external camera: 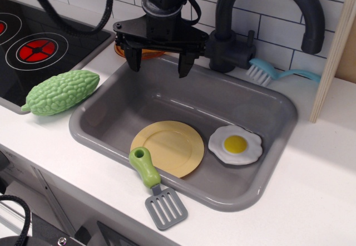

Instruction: Put spatula on plate sink

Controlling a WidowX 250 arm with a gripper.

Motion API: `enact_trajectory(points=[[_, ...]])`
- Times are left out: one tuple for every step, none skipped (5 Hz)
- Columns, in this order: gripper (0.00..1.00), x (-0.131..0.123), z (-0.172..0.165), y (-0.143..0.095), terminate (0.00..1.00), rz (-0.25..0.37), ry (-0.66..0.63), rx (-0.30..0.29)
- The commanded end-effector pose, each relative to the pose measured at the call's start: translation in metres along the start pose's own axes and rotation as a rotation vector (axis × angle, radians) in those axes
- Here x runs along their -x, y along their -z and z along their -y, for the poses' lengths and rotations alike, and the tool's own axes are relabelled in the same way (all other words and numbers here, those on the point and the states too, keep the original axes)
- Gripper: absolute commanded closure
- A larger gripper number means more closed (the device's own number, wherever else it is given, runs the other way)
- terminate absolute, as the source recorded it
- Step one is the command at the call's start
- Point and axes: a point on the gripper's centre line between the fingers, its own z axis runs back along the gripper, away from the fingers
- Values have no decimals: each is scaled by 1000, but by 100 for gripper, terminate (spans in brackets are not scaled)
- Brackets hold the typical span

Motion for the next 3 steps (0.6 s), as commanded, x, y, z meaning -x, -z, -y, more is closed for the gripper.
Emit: enact_trajectory(points=[[0, 0, 0, 0, 0, 0, 0, 0], [0, 8, -4, -7, 0, 21, -67, 6], [0, 22, -15, -12, 0, 28, -171, -2]])
